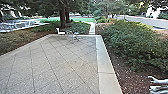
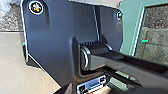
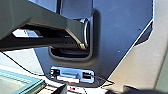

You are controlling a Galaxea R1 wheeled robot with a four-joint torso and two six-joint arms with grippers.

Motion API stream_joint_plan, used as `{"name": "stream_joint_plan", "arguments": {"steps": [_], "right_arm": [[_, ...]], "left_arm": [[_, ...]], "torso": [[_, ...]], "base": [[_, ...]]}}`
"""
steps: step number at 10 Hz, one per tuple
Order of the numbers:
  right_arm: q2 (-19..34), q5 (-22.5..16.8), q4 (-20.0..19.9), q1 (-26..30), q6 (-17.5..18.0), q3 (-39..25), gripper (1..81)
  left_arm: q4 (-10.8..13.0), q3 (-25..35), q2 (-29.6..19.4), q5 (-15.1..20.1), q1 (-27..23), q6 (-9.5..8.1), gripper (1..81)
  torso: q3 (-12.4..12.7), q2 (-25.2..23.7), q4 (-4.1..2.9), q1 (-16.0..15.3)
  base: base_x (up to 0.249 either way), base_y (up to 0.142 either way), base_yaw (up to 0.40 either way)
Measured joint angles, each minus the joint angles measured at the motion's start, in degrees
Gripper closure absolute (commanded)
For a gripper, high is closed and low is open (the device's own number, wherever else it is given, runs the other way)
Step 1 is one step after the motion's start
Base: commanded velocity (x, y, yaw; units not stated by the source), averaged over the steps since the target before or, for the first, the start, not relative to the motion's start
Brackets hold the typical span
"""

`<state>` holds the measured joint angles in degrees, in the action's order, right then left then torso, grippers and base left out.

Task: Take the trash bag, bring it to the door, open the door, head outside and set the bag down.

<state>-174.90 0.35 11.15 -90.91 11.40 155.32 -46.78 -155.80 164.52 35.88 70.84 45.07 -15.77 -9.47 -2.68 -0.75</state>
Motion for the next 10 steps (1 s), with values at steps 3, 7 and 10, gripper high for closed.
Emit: {"name": "stream_joint_plan", "arguments": {"steps": [3, 7, 10], "right_arm": [[-0.2, -0.3, 0.1, -0.3, -0.1, 0.0, 1.0], [-0.3, -0.4, 0.2, -0.8, -0.2, 0.0, 1.0], [-0.5, -0.4, 0.3, -0.9, -0.2, 0.0, 1.0]], "left_arm": [[0.0, -0.3, 1.7, -8.6, 6.7, 2.91, 1.0], [-0.2, -0.3, 4.6, -21.0, 13.0, 3.83, 1.0], [-0.4, -0.4, 5.5, -24.7, 14.1, 3.99, 1.0]], "torso": [[3.8, 0.0, 0.07, 0.0], [8.9, -0.1, 0.07, 0.2], [8.9, -0.2, 0.07, 0.2]], "base": [[0.000, 0.000, 0.000], [0.000, 0.000, 0.000], [0.000, 0.000, 0.000]]}}
